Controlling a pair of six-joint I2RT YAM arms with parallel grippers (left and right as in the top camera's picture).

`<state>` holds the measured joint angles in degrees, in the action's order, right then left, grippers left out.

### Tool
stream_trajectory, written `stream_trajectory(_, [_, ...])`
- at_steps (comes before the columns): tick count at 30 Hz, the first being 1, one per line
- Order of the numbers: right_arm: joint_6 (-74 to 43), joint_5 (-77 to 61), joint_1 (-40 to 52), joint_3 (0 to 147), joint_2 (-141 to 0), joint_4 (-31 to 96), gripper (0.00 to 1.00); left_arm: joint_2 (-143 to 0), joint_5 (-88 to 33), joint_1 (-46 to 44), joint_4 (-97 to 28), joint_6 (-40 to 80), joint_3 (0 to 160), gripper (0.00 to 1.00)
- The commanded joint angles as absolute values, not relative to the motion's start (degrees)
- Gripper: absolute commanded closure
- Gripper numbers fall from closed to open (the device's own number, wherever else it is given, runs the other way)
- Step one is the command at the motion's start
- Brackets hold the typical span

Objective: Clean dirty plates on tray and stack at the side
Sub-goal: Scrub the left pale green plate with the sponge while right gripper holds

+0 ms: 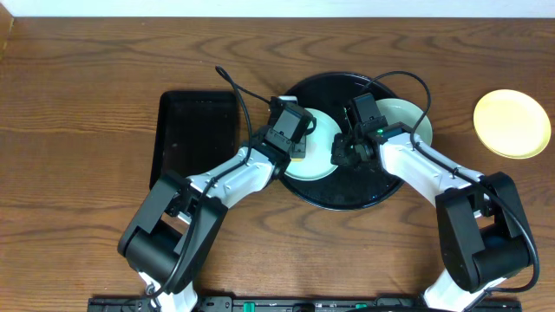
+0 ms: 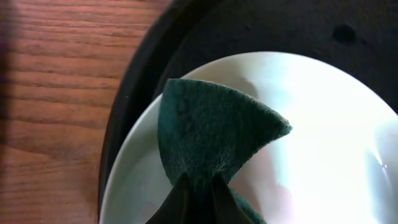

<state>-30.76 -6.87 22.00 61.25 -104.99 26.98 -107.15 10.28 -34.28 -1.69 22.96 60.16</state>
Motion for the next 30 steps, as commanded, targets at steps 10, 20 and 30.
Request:
stream_trajectory(10, [-28.5,-9.3,23.4,61.1,-106.1,28.0,0.99,-110.1,7.5,-36.4,-2.5,20.4,60.6,0.93])
stream_trajectory(20, [-28.0,-9.3,24.6,61.1,-106.1,27.8,0.99,-110.9,-2.4,-36.4,-0.5,19.5,60.6,0.93])
stream_trajectory(30, [-28.0,-9.3,24.9,61.1,-106.1,27.8,0.99,-108.2,-8.4,-36.4,-5.1,15.3,61.1,0.93])
